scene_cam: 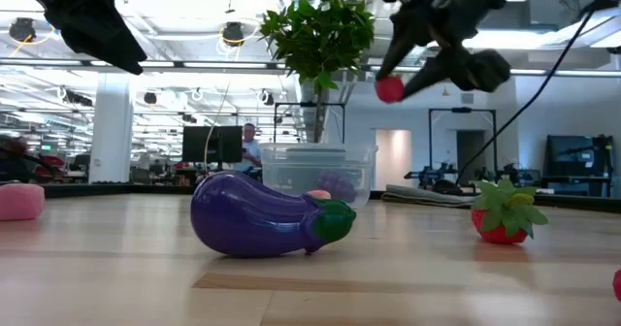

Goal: Pick and placing Produce into tupperware
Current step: Put the red strawberry into the transparent bin

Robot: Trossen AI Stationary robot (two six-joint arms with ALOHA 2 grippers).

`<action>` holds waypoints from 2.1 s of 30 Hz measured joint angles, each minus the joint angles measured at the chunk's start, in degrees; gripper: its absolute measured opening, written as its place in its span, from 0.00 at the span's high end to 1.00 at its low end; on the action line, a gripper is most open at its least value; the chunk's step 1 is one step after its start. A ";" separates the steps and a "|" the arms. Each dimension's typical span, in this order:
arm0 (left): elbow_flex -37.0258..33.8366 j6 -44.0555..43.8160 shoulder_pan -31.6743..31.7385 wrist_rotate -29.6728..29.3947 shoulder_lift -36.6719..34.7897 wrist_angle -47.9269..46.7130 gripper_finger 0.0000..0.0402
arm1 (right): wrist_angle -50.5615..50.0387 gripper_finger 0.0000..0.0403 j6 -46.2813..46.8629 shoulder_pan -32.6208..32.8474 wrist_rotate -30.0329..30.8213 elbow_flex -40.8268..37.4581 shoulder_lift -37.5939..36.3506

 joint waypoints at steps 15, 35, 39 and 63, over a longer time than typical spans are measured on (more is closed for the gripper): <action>0.00 -1.30 -0.02 -0.07 0.00 0.41 0.27 | 7.82 0.57 -12.44 -8.63 0.57 0.02 -0.43; 0.00 -2.35 -0.02 -2.27 -0.02 0.65 0.27 | 11.35 0.56 -18.77 -17.17 -1.05 0.00 1.76; 0.00 -2.35 0.00 -2.98 -0.02 0.63 0.27 | 12.10 0.55 -19.59 -17.90 -1.06 0.00 1.76; 0.00 -2.35 -0.01 -3.77 -0.02 0.63 0.27 | 18.66 0.57 -19.89 -18.02 -1.81 -0.11 4.52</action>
